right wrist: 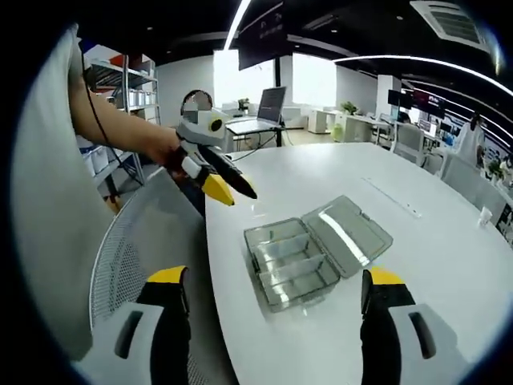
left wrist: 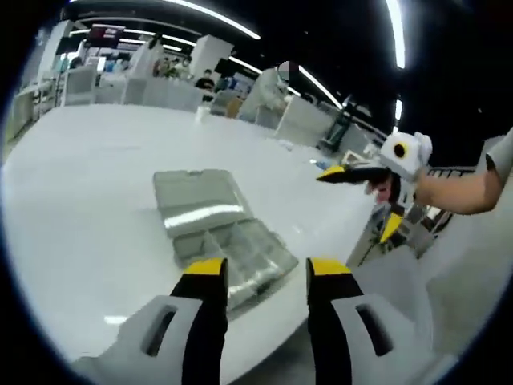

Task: Insert the divider into the dual guide fixture by aligning both edges with the guide slots and pushing it downward to the bottom, including one-sided entry, uneven engagement, binding, and posture correction.

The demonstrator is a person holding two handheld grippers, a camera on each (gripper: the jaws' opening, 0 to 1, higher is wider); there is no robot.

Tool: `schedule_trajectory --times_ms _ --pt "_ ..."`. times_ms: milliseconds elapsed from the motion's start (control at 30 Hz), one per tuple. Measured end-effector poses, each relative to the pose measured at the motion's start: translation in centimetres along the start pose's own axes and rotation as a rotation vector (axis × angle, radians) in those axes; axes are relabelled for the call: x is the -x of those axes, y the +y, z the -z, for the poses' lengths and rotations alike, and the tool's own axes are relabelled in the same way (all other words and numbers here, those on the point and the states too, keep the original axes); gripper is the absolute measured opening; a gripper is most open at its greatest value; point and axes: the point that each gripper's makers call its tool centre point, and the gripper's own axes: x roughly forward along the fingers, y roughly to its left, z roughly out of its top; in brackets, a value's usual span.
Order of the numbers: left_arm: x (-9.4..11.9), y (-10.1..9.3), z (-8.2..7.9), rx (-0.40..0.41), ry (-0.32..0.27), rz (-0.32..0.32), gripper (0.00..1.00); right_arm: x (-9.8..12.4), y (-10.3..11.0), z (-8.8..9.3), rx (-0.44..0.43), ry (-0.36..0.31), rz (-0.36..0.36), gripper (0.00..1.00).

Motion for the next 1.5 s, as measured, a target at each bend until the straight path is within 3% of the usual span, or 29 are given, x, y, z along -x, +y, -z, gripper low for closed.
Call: schedule_trajectory --times_ms 400,567,1100,1500 --pt "0.5 -1.6 -1.1 -0.12 -0.061 0.019 0.46 0.9 -1.0 1.6 0.003 0.049 0.0 0.87" --pt "0.5 -2.0 -1.0 -0.158 -0.057 0.023 0.48 1.2 -1.7 2.5 0.005 0.067 0.009 0.86" --pt "0.4 -2.8 -1.9 -0.224 -0.071 0.026 0.54 2.1 -6.9 9.4 0.007 0.219 0.04 0.79" --pt "-0.2 -3.3 -1.5 -0.268 -0.031 0.029 0.59 2.1 -8.6 13.2 0.025 0.331 0.018 0.72"
